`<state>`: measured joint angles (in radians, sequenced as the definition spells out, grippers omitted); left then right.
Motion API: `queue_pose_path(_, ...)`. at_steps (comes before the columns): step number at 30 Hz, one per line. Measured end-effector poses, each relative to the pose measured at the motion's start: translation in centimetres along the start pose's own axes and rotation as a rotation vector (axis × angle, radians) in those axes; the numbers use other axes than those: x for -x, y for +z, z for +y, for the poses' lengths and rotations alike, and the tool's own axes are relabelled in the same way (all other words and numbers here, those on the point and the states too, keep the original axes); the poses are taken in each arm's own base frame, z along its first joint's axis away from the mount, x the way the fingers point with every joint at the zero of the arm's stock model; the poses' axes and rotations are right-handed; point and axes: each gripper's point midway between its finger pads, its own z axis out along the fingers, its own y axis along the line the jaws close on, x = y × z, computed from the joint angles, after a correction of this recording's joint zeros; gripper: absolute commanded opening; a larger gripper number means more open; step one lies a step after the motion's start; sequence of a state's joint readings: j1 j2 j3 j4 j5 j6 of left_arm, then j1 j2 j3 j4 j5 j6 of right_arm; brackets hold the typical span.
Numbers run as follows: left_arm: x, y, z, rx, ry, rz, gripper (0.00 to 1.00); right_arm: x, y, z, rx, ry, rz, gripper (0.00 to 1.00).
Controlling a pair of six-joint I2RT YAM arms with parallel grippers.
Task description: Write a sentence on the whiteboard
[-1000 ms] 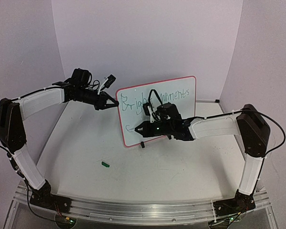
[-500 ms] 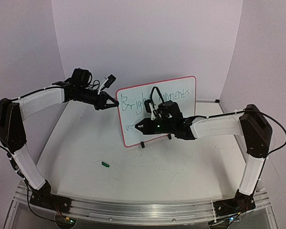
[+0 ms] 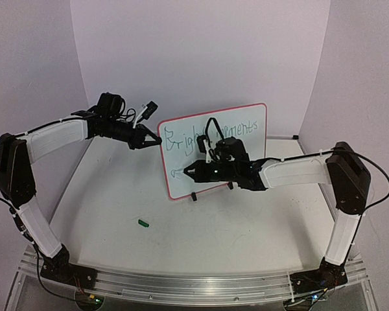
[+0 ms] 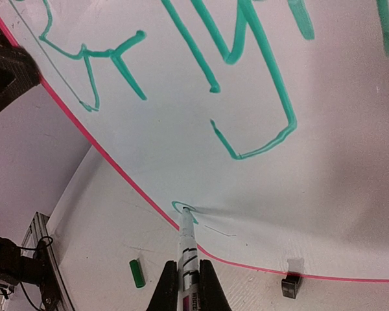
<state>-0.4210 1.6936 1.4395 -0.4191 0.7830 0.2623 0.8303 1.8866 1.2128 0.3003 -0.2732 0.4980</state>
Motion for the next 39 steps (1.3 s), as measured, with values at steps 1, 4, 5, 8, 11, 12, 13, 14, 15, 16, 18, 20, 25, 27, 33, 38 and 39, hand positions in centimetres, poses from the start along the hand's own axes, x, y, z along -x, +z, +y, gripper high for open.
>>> queue_pose_path(1,0.0,0.0,0.0,0.000,0.000,0.000,0.00,-0.1,0.0,-0.1,-0.002,0.001,0.002,0.00)
queue_pose_path(4,0.0,0.0,0.0,-0.001,0.000,0.000,0.00,-0.8,0.0,-0.7,-0.017,0.004,0.011,0.00)
queue_pose_path(5,0.0,0.0,-0.1,-0.001,0.001,0.000,0.00,-1.0,0.0,-0.8,-0.022,0.005,0.014,0.00)
queue_pose_path(8,0.0,0.1,-0.1,-0.003,0.002,0.000,0.00,-1.4,0.0,-1.2,-0.033,0.007,0.020,0.00)
queue_pose_path(11,0.0,0.1,-0.2,-0.003,0.003,0.001,0.00,-1.4,0.0,-1.3,-0.037,0.008,0.021,0.00)
queue_pose_path(12,0.0,0.1,-0.2,-0.003,0.003,0.001,0.00,-1.4,0.0,-1.3,-0.038,0.007,0.020,0.00)
queue_pose_path(13,0.0,0.1,-0.2,-0.003,0.003,0.001,0.00,-1.4,0.0,-1.3,-0.039,0.007,0.020,0.00)
queue_pose_path(14,0.0,0.1,-0.2,-0.003,0.003,0.001,0.00,-1.4,0.0,-1.3,-0.039,0.007,0.019,0.00)
queue_pose_path(15,0.0,0.1,-0.2,-0.003,0.003,0.001,0.00,-1.4,-0.1,-1.3,-0.040,0.007,0.018,0.00)
queue_pose_path(16,0.0,0.1,-0.2,-0.003,0.004,0.001,0.00,-1.3,-0.1,-1.3,-0.041,0.007,0.017,0.00)
queue_pose_path(18,0.0,0.1,-0.2,-0.003,0.004,0.001,0.00,-1.1,-0.3,-1.2,-0.042,0.006,0.012,0.00)
queue_pose_path(20,0.0,0.1,-0.2,-0.004,0.004,0.001,0.00,-0.6,-0.6,-1.0,-0.040,0.004,-0.002,0.00)
queue_pose_path(25,0.0,0.2,-0.2,-0.005,0.005,0.001,0.00,1.3,-1.9,0.5,-0.013,-0.005,-0.048,0.00)
queue_pose_path(27,0.0,0.2,-0.2,-0.005,0.006,0.001,0.00,2.0,-2.3,0.9,-0.002,-0.008,-0.067,0.00)
queue_pose_path(33,0.0,0.2,-0.2,-0.005,0.006,0.001,0.00,2.2,-2.4,1.1,0.003,-0.010,-0.075,0.00)
queue_pose_path(38,0.0,0.2,-0.2,-0.005,0.006,0.001,0.00,2.6,-2.4,1.3,0.007,-0.011,-0.082,0.00)
queue_pose_path(39,0.0,0.2,-0.2,-0.005,0.006,0.001,0.00,2.7,-2.3,1.3,0.008,-0.011,-0.085,0.00)
